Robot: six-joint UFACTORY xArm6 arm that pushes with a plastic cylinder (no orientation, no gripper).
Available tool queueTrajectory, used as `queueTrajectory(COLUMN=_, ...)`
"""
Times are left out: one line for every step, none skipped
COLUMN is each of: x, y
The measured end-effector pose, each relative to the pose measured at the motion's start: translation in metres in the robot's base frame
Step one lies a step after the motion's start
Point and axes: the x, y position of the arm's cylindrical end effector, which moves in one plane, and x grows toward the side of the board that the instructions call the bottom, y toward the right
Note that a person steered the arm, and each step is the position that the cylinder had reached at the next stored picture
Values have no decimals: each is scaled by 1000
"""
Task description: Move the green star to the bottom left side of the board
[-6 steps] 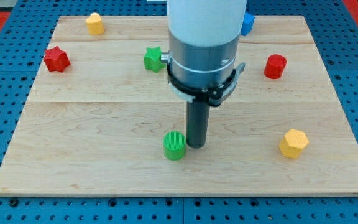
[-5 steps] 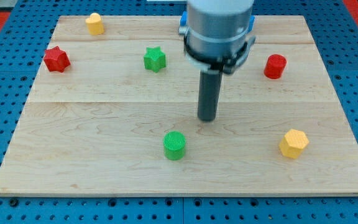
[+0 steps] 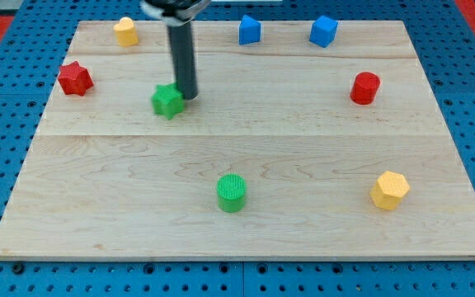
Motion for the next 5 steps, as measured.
queueTrajectory(x=24, y=-34)
queueTrajectory(x=-6, y=-44)
queueTrajectory(x=49, y=-61)
queueTrajectory(x=112, y=-67)
queueTrajectory(x=157, y=-74)
